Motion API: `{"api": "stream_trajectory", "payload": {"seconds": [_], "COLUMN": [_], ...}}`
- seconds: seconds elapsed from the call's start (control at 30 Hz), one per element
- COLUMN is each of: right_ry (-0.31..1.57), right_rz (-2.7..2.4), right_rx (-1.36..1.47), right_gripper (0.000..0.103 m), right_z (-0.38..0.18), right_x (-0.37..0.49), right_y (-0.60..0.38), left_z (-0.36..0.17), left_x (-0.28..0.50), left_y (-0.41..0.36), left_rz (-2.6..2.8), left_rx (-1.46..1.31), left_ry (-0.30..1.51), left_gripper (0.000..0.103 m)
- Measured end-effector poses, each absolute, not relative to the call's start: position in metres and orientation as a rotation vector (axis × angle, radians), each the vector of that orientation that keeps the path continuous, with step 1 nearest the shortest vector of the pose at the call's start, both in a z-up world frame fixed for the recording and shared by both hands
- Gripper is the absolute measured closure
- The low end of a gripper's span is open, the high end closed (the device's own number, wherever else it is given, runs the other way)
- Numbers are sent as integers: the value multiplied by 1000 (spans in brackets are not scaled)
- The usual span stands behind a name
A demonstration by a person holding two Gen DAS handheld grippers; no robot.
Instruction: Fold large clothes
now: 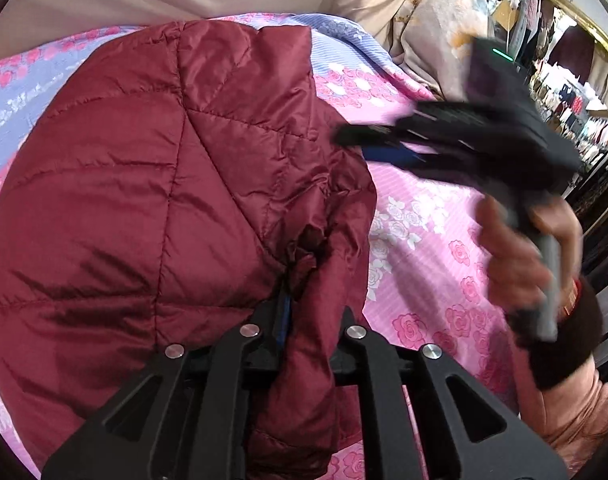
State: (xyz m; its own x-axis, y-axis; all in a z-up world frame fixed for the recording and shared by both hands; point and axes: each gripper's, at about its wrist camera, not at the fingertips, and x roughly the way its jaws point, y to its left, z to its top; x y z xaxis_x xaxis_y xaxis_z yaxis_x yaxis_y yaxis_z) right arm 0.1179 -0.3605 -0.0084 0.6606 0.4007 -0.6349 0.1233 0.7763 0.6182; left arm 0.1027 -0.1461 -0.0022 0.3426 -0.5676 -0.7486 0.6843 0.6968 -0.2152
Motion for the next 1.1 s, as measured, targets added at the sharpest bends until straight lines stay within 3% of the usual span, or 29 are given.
{"api": "stream_trajectory", "payload": {"seconds": [0.03, 0.1, 0.37, 0.53, 0.8, 0.9, 0.93, 1.1], "right_ry": [849, 854, 985, 899, 748, 815, 839, 937], "right_rz": [178, 233, 295, 168, 275, 250, 212, 211], "right_rx": [686, 688, 648, 552, 468, 393, 372, 538], "right_gripper": [97, 99, 102, 89, 89, 93, 103, 103], "right_z": [-13, -11, -50, -8, 60, 42, 34, -34], "right_x": [133, 165, 225, 184, 140, 170, 176, 194], "right_y": [-355, -347, -314, -332, -303, -277, -276, -306], "left_z": [-1, 1, -8, -16, -18, -17, -15, 17], "left_x": [100, 96, 99, 102, 83, 81, 79, 64], "left_y": [-147, -151, -173, -177, -189, -188, -187, -161], "left_rz": [-815, -809, -741, -741, -699, -698, -703, -777], "left_rx": [151, 170, 197, 179, 232, 224, 212, 95], "left_ry": [905, 889, 861, 892, 851, 854, 855, 849], "left_gripper": [93, 92, 89, 89, 88, 87, 87, 77]}}
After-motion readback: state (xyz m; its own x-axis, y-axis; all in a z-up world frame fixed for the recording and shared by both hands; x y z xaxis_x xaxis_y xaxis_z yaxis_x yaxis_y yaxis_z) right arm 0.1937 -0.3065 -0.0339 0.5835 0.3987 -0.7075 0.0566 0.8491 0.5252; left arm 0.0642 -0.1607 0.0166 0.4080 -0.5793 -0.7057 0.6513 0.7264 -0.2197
